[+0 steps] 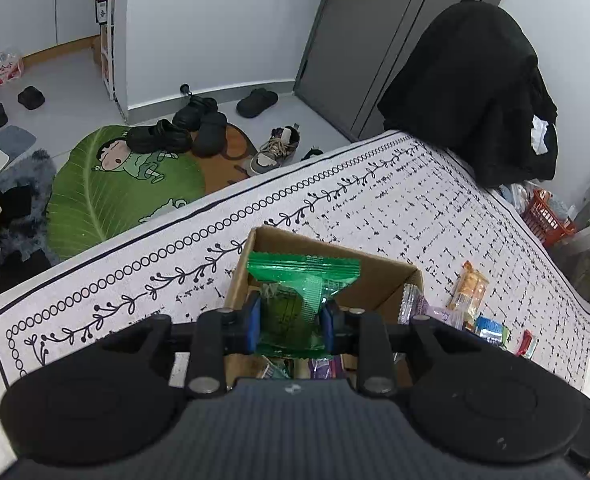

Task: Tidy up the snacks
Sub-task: 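Carry both packs over the box and open both tools to drop them, then move both tools back to the snacks and grasp the yellow stick snack with the left tool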

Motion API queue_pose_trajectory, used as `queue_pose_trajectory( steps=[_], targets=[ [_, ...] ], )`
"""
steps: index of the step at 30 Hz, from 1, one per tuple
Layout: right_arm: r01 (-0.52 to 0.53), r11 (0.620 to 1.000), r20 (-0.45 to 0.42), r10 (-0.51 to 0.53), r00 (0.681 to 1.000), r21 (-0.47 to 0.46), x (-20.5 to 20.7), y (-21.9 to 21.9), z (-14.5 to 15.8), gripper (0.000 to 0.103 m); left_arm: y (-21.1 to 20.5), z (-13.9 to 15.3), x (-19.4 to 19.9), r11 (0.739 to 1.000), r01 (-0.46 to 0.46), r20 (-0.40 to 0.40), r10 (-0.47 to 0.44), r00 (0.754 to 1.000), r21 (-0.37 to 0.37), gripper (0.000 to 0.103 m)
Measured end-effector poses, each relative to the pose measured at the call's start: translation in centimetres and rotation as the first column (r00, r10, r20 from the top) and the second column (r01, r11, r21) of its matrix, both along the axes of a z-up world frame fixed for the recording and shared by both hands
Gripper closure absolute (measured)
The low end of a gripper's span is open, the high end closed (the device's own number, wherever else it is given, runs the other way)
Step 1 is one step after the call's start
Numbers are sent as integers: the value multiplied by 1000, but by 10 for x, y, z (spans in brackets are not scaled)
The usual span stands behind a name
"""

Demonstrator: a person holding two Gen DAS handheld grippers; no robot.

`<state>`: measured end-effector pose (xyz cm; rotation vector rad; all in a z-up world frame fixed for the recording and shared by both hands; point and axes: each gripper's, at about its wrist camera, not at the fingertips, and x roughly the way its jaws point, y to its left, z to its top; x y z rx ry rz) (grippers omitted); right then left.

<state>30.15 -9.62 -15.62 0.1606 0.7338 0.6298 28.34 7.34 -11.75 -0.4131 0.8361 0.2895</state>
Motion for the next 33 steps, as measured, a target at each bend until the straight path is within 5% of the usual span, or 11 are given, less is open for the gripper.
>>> queue_pose_trajectory(
  steps=[3,13,18,26,33],
  targets=[
    [-6,1000,19,6,1000,2,-3,-3,5,47,2,-1,2,1000,-9,-18,9,1000,3,67],
    [38,999,-20,-38,999,-1,-1,-32,2,46,-6,8,-3,999,-29,-22,30,999,40,42],
    [36,999,-11,-36,999,-16,-9,-43,6,35,-16,13,-6,996,-29,-37,33,999,86,26],
    [53,997,-6,-53,999,-62,-15,-71,13,20,-43,17,-10,993,-5,-51,11,999,114,11],
    [111,990,-29,-114,993,-82,-9,-107,12,18,-73,22,-12,992,45,-24,-42,999,118,0]
  ],
)
